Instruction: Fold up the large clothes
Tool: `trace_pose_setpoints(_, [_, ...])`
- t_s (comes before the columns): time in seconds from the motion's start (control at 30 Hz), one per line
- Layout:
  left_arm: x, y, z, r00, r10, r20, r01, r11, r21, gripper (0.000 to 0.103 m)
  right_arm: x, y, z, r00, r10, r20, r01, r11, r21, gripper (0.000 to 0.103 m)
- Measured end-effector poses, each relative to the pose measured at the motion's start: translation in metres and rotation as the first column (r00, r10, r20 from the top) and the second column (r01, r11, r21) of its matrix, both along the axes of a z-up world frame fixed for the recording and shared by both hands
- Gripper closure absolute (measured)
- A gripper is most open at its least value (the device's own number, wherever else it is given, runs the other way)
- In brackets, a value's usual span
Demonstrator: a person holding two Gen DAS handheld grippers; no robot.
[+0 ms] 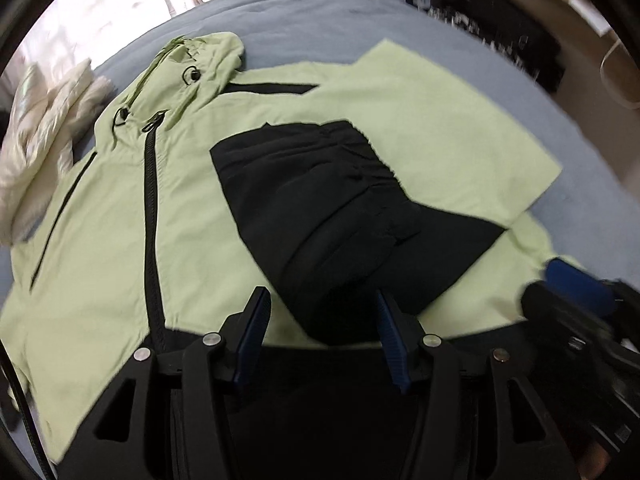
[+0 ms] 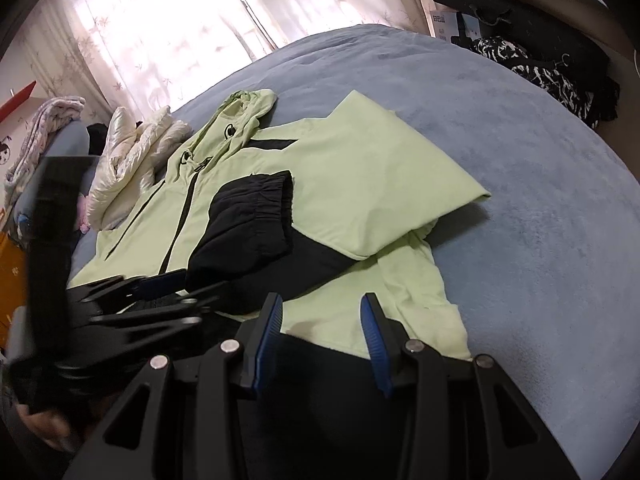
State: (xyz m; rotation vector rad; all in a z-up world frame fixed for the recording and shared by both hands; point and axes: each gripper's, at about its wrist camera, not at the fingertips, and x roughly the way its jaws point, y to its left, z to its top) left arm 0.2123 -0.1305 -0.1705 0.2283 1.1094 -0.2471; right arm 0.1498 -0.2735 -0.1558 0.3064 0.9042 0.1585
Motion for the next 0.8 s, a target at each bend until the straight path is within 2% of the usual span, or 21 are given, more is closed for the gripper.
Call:
trace_pose_setpoints(0.07, [0.005, -0.008, -0.002, 1.000, -0.010, 0.028, 0.009, 0.999, 0.048, 0.052, -0.001, -0.003, -0.001, 1.000, -0.003, 0.000, 0.003, 1.000, 0.012, 0.062])
trace_pose_setpoints(0.1, [0.007, -0.011, 0.000, 0.999, -0.018, 0.051, 0.014, 0.997, 0.070, 0.056, -0.002, -0.004, -0.001, 1.000, -0.005, 0.000, 0.005, 1.000, 0.014, 0.062])
trace_pose_setpoints(0.17, [0.012, -0.016, 0.003, 0.996, -0.036, 0.076, 0.027, 0.994, 0.110, 0.092, -0.003, -0.004, -0.001, 1.000, -0.005, 0.001, 0.005, 1.000, 0.018, 0.062])
trace_pose_setpoints(0.23, [0.016, -0.016, 0.012, 0.993, -0.035, 0.111, 0.022, 0.993, 0.119, 0.096, -0.004, -0.003, -0.001, 1.000, -0.003, 0.003, 0.003, 1.000, 0.013, 0.062])
trace_pose_setpoints(0.3, [0.016, -0.010, 0.031, 0.984, -0.014, 0.177, 0.000, 0.997, 0.079, 0.098, -0.005, -0.002, -0.001, 1.000, -0.002, 0.006, 0.002, 1.000, 0.009, 0.062])
trace_pose_setpoints(0.37, [0.016, 0.007, 0.058, 0.963, 0.058, 0.265, -0.064, 0.998, 0.013, 0.098, -0.006, -0.002, -0.001, 1.000, -0.003, 0.013, 0.003, 1.000, 0.011, 0.062])
trace_pose_setpoints(0.43, [0.014, 0.033, 0.078, 0.938, 0.159, 0.309, -0.136, 0.986, -0.096, 0.098, -0.007, -0.003, -0.001, 1.000, -0.005, 0.015, 0.005, 1.000, 0.018, 0.062])
trace_pose_setpoints(0.47, [0.013, 0.053, 0.085, 0.921, 0.233, 0.313, -0.192, 0.969, -0.157, 0.098, -0.007, -0.003, -0.001, 1.000, -0.008, 0.014, 0.007, 1.000, 0.023, 0.062])
trace_pose_setpoints(0.5, [0.013, 0.066, 0.087, 0.909, 0.283, 0.307, -0.234, 0.954, -0.189, 0.098, -0.008, -0.003, -0.001, 1.000, -0.008, 0.014, 0.008, 1.000, 0.025, 0.062])
trace_pose_setpoints(0.53, [0.010, 0.089, 0.085, 0.891, 0.357, 0.280, -0.298, 0.926, -0.232, 0.097, -0.008, -0.003, -0.001, 1.000, -0.008, 0.013, 0.007, 1.000, 0.026, 0.062])
trace_pose_setpoints(0.6, [0.010, 0.116, 0.073, 0.879, 0.424, 0.219, -0.366, 0.893, -0.263, 0.089, -0.009, -0.002, 0.000, 1.000, -0.006, 0.013, 0.006, 1.000, 0.024, 0.062])
trace_pose_setpoints(0.63, [0.011, 0.136, 0.058, 0.881, 0.453, 0.139, -0.402, 0.870, -0.286, 0.079, -0.009, -0.002, 0.001, 1.000, -0.003, 0.013, 0.003, 1.000, 0.023, 0.062])
trace_pose_setpoints(0.67, [0.011, 0.149, 0.047, 0.876, 0.475, 0.080, -0.431, 0.848, -0.307, 0.076, -0.009, -0.002, 0.001, 1.000, -0.001, 0.013, 0.001, 1.000, 0.024, 0.062])
trace_pose_setpoints(0.73, [0.007, 0.181, 0.023, 0.853, 0.519, -0.055, -0.502, 0.788, -0.357, 0.076, -0.010, 0.000, 0.002, 1.000, 0.008, 0.009, -0.008, 1.000, 0.030, 0.062])
trace_pose_setpoints(0.8, [0.003, 0.199, 0.010, 0.832, 0.543, -0.109, -0.543, 0.759, -0.359, 0.076, -0.010, 0.000, 0.003, 1.000, 0.017, 0.006, -0.017, 0.999, 0.032, 0.062])
